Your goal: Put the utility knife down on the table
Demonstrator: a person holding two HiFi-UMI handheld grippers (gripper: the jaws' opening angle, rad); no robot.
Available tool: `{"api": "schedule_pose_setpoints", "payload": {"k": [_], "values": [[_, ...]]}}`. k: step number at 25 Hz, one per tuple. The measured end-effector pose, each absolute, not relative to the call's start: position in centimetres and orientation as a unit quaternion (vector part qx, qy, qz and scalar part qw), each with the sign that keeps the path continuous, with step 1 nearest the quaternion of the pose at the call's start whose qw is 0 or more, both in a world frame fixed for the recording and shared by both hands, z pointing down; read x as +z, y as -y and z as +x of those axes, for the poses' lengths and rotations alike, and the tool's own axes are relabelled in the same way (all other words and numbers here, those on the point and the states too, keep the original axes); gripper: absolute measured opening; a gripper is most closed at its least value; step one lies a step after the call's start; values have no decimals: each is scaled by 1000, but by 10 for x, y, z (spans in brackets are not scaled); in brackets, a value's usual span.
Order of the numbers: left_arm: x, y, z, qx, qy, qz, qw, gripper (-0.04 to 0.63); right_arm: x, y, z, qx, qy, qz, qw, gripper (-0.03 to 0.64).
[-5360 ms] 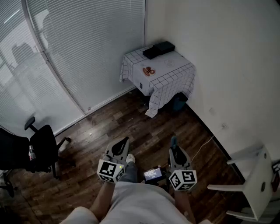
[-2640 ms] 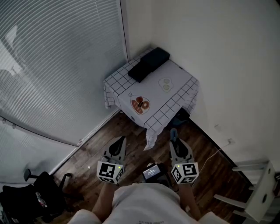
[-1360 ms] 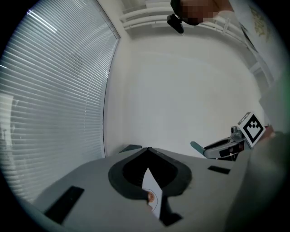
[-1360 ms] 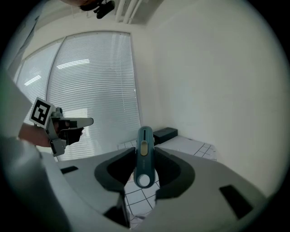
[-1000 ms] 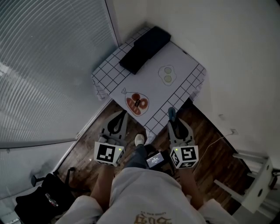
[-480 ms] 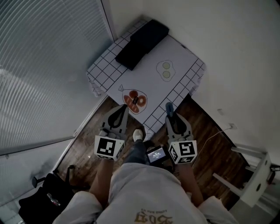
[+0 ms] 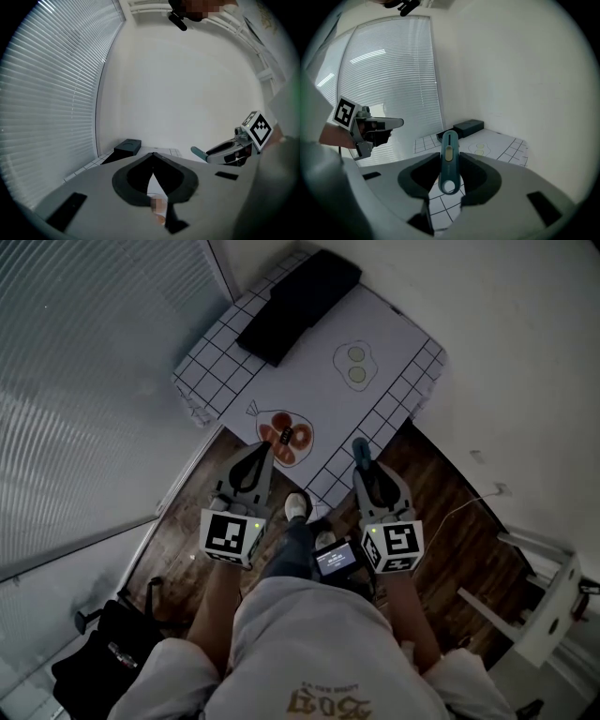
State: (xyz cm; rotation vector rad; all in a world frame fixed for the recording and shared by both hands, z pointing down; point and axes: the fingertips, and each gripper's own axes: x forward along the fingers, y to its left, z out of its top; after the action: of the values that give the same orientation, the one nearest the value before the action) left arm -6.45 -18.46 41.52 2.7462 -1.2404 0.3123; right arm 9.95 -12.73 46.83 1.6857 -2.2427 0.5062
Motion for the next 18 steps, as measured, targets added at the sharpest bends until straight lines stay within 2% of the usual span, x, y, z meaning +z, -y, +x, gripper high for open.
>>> {"api": "schedule_pose_setpoints", "payload": {"k": [18], "values": [[459, 190, -56, 126, 388, 908, 95, 8, 507, 127, 100, 207, 764, 585, 179, 135]]}}
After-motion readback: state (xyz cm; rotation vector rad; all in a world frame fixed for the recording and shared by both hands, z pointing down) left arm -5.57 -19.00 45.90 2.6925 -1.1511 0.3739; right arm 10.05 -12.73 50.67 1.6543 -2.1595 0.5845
